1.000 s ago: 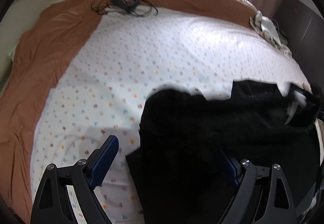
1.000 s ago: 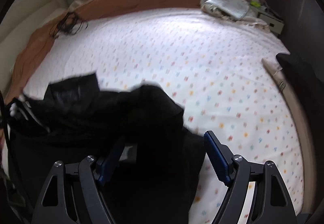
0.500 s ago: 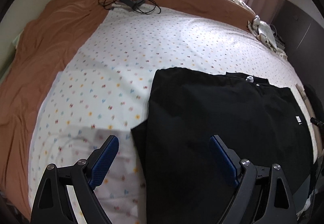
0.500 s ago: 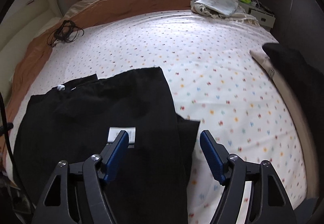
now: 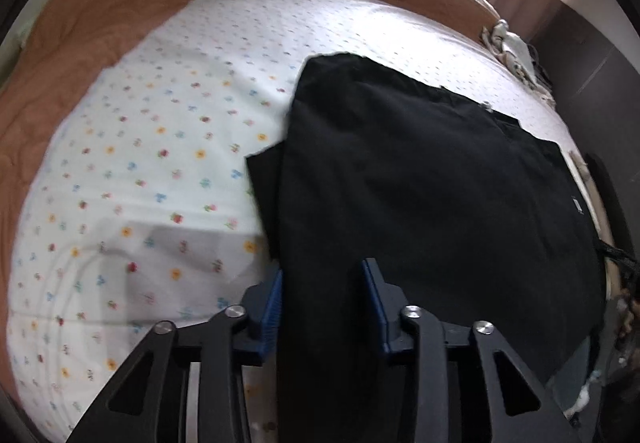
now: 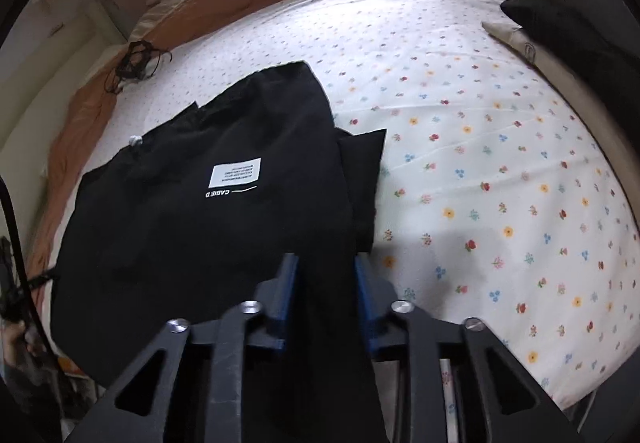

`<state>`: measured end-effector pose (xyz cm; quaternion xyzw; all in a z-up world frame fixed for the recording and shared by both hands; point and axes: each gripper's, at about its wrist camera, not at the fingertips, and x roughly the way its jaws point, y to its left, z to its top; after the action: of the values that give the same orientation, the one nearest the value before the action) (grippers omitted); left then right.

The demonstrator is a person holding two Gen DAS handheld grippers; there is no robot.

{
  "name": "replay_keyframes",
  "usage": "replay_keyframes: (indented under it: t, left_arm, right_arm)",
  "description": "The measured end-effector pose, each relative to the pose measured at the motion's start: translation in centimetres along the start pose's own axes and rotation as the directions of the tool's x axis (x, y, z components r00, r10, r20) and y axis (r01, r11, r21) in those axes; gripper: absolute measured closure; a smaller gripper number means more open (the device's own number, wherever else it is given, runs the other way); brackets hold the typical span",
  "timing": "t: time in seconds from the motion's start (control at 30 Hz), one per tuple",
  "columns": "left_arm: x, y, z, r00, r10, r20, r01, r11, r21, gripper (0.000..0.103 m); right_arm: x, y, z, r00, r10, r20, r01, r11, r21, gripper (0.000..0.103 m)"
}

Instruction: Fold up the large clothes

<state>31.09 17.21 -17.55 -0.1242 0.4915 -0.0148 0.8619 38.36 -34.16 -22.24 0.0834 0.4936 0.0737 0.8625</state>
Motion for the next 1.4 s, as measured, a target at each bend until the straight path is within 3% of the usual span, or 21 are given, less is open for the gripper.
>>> replay_keyframes:
  t: [0.03,0.07,0.27,0.53,0.8,1.13,1.4]
  left_arm:
    - [-0.1,0.0,0.0,1.000,0.008,0.006,-0.008,1.000,-0.001,0.083]
    - [-0.2,0.1,0.1,1.000,0.011,0.009,-0.011,1.000,-0.006,0.088]
    - [-1.2,-0.3,0.6,0.999,0.006,0.033,-0.006,1.000,0.011,0.095]
    - [-0.2,0.0,1.0,1.000,0.000,0.010,0.000,1.000,-0.011,0.097]
    - [-0.7,-0.6,2.4,0.999,-0.012,0.051,0.013,1.000,-0.023,0.099]
    - [2.1,0.0,2.8,1.000,0.004,0.002,-0.004,1.000,-0.030,0.099]
    - [0.7,0.3,2.2,1.000,0.001,-0.005,-0.001,0.998,-0.059,0.093]
  right_arm:
    - [-0.3,-0.1,0.1,1.000,0.008,0.014,-0.008,1.000,0.005,0.091]
    - [-0.5,-0.2,0.2,0.999,0.023,0.024,-0.024,1.000,0.014,0.094]
    - [-0.9,0.5,0.5,0.999,0.033,0.042,-0.032,0.999,-0.012,0.096]
    - [1.3,-0.1,1.6,0.994,0.106,-0.015,-0.105,0.993,0.048,0.095]
    - [-0.3,-0.3,2.1,0.989,0.122,0.082,-0.128,0.989,0.079,0.100]
    - [1.4,-1.6,1.9,0.993,0.107,0.057,-0.114,0.984,0.138,0.101]
    - [1.5,-1.2,2.9,0.998,0.054,0.033,-0.058,0.987,0.150,0.098]
